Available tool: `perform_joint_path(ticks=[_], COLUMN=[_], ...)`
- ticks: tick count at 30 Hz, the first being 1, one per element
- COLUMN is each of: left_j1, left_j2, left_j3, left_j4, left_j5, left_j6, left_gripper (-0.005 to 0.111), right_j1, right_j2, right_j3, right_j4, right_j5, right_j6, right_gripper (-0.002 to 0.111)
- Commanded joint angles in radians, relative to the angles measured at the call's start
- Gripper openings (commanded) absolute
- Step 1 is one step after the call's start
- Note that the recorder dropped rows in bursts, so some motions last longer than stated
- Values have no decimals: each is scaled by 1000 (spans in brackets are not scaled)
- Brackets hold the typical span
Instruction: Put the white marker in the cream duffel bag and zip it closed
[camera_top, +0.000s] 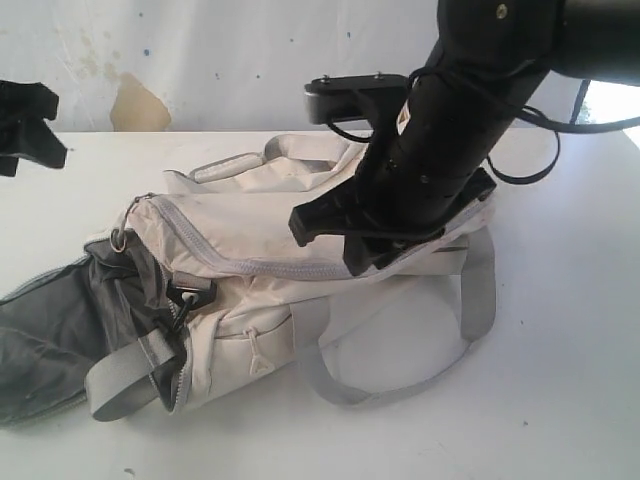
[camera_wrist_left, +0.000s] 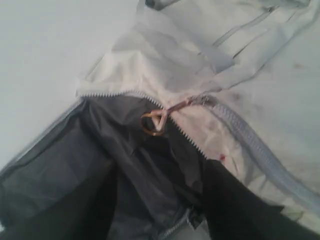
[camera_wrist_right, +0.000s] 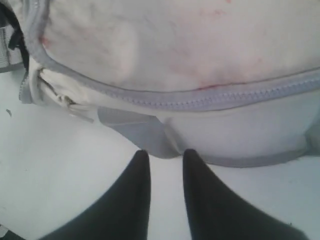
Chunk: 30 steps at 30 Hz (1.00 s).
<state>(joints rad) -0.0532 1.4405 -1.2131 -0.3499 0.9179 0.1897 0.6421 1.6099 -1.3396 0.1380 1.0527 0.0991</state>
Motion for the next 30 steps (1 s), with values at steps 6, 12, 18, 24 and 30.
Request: perform_joint_path(ticks=[6,12,18,24,30], left_j1=[1,1,1,-2,-2], left_j2=[-33,-33,-33,-33,-33], left_j3=[-3,-3,-3,-3,2], left_j4=[114,127,137,256,284], left_j5=[147,152,167,191,164], left_j6=[-38,-40,-71,-156,-167], left_gripper=[14,0,0,0,0], right_j1=[-134,-249,-394,-524,-616], right_j2=[-20,-82,-134,-139,-139], right_j3=[23,146,222,275,316], right_j4=[-21,-46,-68,-64,-58], right_j5=[72,40,31,-13,-82], right_j6=[10,-7,-54,-149,-144], right_gripper=[0,0,0,0,0])
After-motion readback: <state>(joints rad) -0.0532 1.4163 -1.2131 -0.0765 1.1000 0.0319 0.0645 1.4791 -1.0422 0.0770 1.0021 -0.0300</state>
